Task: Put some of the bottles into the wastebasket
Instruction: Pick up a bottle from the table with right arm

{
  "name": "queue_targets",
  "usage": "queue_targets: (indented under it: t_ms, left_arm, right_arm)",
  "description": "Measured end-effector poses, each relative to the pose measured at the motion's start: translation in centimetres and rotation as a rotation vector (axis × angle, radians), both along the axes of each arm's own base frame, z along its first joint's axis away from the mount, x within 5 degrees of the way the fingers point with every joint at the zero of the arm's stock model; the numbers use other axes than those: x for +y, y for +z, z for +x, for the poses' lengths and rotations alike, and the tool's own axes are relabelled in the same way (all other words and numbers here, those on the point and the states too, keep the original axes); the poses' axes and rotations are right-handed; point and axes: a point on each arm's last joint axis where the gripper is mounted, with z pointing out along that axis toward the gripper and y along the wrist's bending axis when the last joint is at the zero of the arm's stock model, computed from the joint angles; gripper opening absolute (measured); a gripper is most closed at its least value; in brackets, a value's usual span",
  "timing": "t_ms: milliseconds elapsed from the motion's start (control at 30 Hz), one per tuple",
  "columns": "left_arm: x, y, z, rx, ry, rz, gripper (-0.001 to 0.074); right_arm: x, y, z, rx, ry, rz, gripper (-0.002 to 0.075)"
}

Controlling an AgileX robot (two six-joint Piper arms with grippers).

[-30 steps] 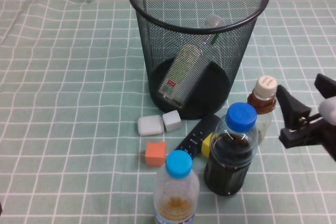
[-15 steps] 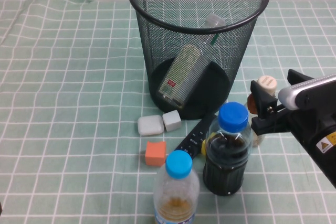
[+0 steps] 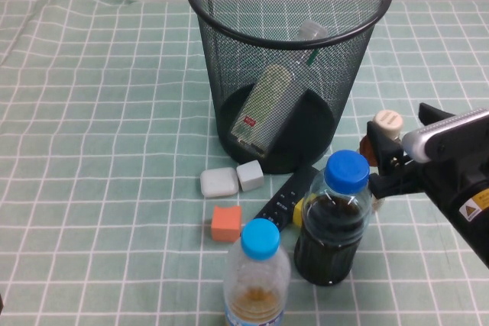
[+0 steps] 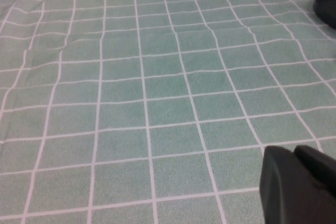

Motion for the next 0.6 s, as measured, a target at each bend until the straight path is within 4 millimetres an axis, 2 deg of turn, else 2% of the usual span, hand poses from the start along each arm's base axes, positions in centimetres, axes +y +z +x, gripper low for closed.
queue_targets:
  t_ms: [167, 367, 600]
  left_arm:
    - [0.0, 0.0, 0.0, 0.000, 0.000, 0.000, 0.0000]
    - [0.0, 0.0, 0.0, 0.000, 0.000, 0.000, 0.0000]
    - [0.0, 0.0, 0.0, 0.000, 0.000, 0.000, 0.0000]
  right_arm:
    - [0.3, 0.1, -0.1, -0.042, 0.094, -0.073, 0.0486]
    - [-0.6, 0.0, 0.4, -0.016, 0.067, -0.040, 0.0479]
    - [-0.3, -1.2, 0.7, 0.030, 0.093, -0.045, 0.0479]
